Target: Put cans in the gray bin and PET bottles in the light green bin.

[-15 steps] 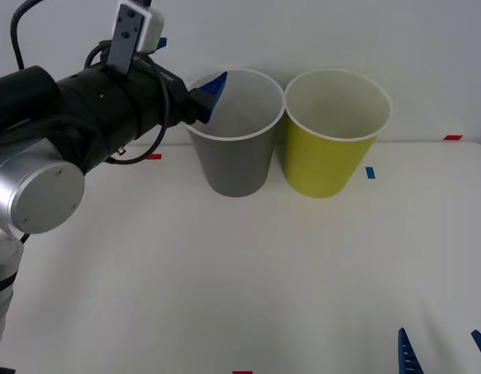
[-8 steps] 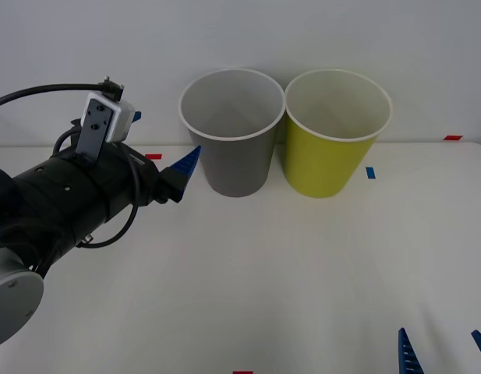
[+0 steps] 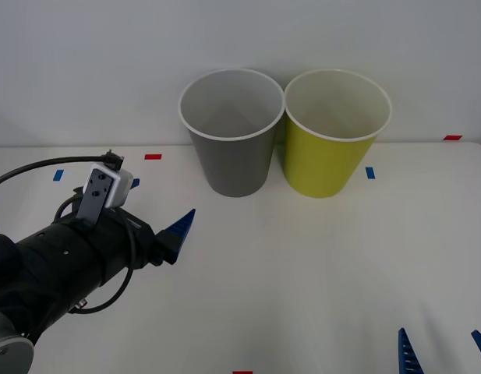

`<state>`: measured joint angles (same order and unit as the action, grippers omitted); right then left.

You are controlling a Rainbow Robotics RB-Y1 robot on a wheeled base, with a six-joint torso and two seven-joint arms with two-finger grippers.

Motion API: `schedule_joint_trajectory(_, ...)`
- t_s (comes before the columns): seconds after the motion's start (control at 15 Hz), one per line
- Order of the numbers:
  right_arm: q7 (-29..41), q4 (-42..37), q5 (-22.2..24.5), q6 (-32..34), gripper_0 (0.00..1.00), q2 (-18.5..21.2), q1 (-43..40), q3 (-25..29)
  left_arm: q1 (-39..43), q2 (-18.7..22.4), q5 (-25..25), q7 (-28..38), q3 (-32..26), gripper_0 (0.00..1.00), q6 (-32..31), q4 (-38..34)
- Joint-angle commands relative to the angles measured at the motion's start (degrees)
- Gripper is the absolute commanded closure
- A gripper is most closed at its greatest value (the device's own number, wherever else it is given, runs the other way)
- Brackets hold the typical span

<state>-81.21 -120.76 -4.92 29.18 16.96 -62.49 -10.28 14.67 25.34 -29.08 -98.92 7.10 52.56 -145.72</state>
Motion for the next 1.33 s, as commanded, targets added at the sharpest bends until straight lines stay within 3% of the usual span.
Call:
schedule_joint_trajectory(0.07, 0.0, 0.0, 0.0, 0.0, 0.00, 0.0, 0.0, 0.0, 5.1, -0.6, 0.4, -0.2, -0.3, 0.00, 0.0, -2.7)
schedule_joint_trajectory(0.33, 0.0, 0.0, 0.0, 0.0, 0.00, 0.0, 0.0, 0.0, 9.4, -2.7, 1.0, 0.0, 0.0, 0.00, -3.3, -2.4)
schedule_joint_trajectory(0.73, 0.0, 0.0, 0.0, 0.0, 0.00, 0.0, 0.0, 0.0, 17.6, -0.9, 10.0, -0.1, 9.5, 0.00, -35.9, 11.4)
schedule_joint_trajectory(0.93, 0.0, 0.0, 0.0, 0.0, 0.00, 0.0, 0.0, 0.0, 23.0, -0.8, 16.8, 0.4, 11.6, 0.00, -48.2, 15.3)
schedule_joint_trajectory(1.33, 0.0, 0.0, 0.0, 0.0, 0.00, 0.0, 0.0, 0.0, 31.8, -1.2, 21.4, 2.2, 12.0, 0.00, -59.5, 16.4)
